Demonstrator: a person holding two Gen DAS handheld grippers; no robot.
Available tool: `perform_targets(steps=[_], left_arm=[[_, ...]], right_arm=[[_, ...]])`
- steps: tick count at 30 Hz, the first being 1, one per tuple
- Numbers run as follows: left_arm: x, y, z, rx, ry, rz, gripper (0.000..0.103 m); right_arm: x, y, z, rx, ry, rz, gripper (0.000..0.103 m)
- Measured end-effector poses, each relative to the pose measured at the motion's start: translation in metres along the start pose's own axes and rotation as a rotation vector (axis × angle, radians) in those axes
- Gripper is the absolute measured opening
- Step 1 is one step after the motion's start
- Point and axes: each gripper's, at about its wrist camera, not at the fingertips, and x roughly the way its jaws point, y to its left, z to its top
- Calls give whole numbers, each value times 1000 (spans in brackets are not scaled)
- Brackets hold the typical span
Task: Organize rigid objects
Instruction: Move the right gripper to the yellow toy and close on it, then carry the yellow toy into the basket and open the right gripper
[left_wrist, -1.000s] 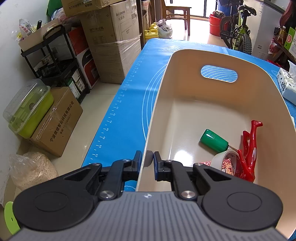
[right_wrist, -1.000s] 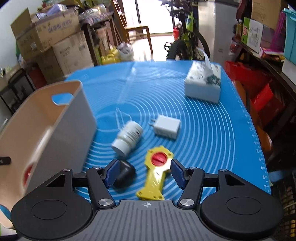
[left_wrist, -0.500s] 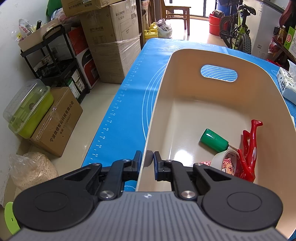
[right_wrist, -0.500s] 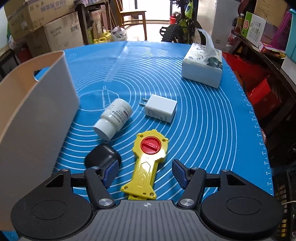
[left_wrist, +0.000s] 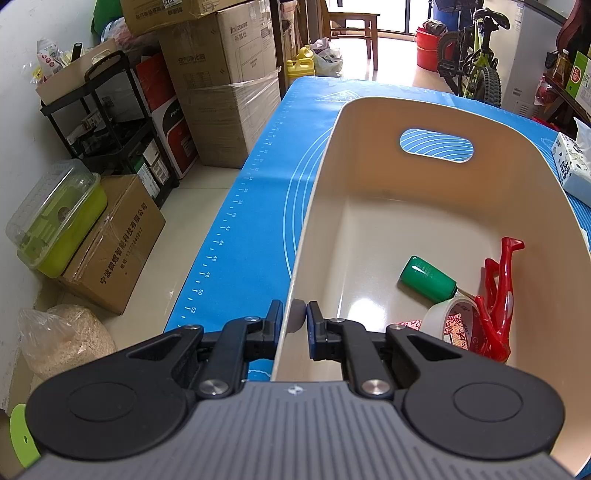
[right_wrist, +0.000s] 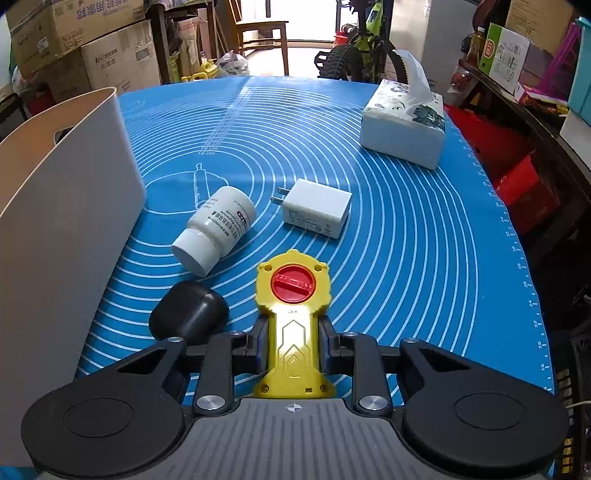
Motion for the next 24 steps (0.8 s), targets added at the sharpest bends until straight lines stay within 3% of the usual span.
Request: perform_targets(steps=[5, 13, 24], left_arm=[[0, 0, 0, 2, 0, 1, 16], [-1, -1, 0, 0, 0, 5, 16], [-2, -2, 0, 8, -1, 11, 16]], right_arm=[[-15, -2, 6, 2, -62, -5, 36], [-58, 1, 20, 19, -237, 35, 36], [-102, 35, 39, 53, -377, 162, 36]])
